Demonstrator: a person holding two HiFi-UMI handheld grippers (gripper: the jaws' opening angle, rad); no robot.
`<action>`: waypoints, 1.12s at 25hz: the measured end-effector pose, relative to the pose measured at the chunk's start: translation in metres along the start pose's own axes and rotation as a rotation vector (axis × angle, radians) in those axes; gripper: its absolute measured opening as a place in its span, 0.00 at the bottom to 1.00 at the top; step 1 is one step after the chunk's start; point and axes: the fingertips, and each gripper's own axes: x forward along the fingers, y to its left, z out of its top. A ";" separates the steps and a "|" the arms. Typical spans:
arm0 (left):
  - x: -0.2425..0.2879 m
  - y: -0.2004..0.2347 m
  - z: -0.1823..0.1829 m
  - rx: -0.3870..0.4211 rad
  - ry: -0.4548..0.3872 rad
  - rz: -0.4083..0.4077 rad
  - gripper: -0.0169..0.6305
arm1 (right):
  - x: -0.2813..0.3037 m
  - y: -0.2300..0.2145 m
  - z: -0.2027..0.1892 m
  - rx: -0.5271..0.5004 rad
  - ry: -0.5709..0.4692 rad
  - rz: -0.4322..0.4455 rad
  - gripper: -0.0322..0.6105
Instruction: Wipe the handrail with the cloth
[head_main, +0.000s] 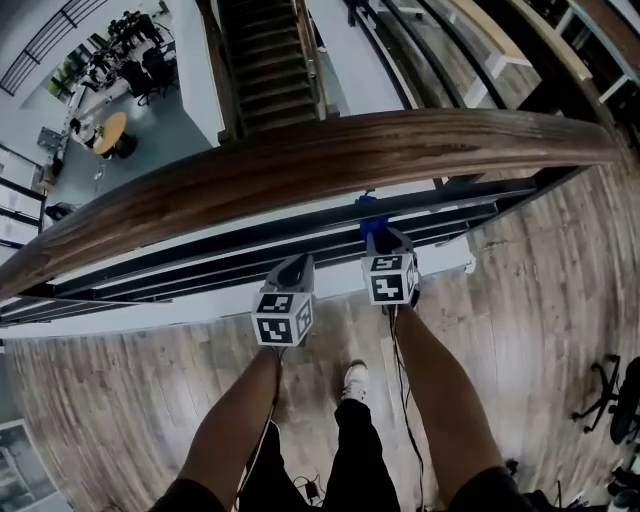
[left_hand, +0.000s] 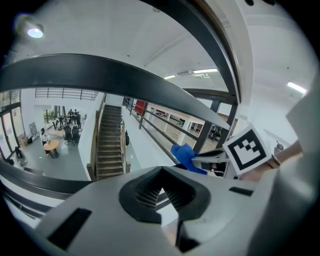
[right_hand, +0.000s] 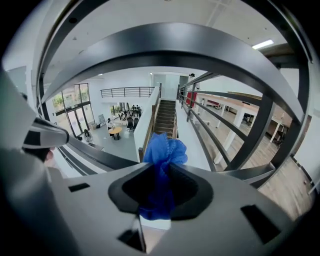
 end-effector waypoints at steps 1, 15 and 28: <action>0.007 -0.011 0.002 0.003 0.001 -0.006 0.03 | -0.001 -0.014 -0.002 0.003 -0.002 -0.003 0.20; 0.087 -0.115 0.013 0.055 0.045 -0.078 0.03 | -0.009 -0.179 -0.026 0.024 0.006 -0.099 0.20; 0.115 -0.158 0.015 0.120 0.051 -0.144 0.03 | -0.018 -0.300 -0.048 0.073 0.045 -0.214 0.20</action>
